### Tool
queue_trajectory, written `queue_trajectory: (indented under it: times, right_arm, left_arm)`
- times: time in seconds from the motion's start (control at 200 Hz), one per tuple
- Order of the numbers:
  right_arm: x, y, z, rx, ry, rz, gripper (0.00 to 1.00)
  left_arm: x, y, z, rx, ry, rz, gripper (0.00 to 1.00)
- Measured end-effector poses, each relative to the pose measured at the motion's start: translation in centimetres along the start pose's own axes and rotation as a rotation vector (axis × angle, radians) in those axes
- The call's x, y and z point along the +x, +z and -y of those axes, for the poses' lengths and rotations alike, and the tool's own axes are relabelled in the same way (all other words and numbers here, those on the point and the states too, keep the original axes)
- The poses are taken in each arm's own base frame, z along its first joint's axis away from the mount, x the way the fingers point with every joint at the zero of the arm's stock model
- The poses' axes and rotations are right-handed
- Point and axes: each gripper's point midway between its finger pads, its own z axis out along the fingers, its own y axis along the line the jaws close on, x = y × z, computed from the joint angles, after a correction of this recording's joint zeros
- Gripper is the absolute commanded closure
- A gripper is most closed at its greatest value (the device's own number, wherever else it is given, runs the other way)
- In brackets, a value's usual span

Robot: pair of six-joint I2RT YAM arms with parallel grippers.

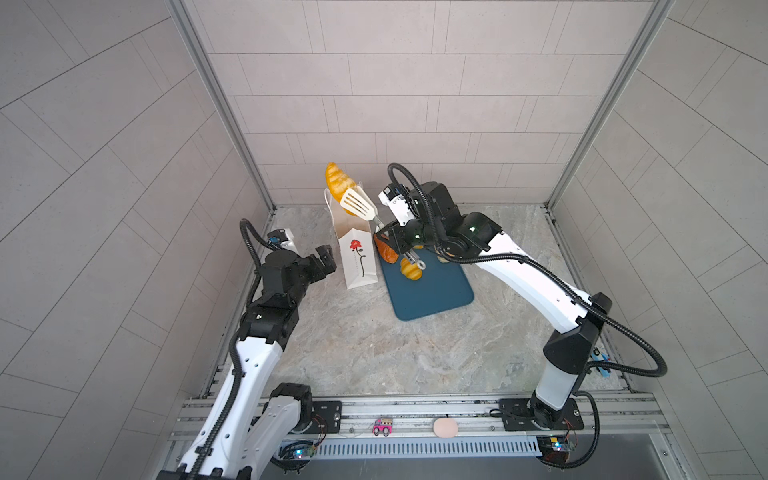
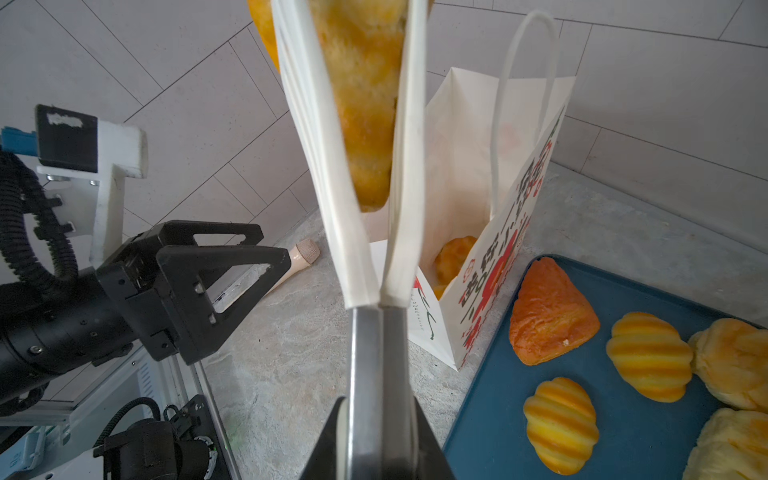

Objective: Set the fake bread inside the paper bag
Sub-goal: 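Lower the croissant in the tongs down into the paper bag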

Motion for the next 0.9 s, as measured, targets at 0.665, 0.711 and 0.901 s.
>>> queue_trajectory:
  times: [0.665, 0.711, 0.901]
  right_arm:
    - [0.0, 3.8, 1.5, 0.122, 0.042, -0.061, 0.80]
    - [0.4, 4.2, 1.9, 0.137, 0.043, -0.077, 0.80]
    - [1.8, 4.6, 3.0, 0.188, 0.041, -0.125, 0.78]
  left_arm:
    - [0.2, -0.2, -0.2, -0.005, 0.004, -0.001, 0.00]
    - [0.1, -0.2, -0.2, -0.005, 0.006, 0.001, 0.00]
    - [0.0, -0.3, -0.2, -0.004, 0.012, 0.005, 0.00]
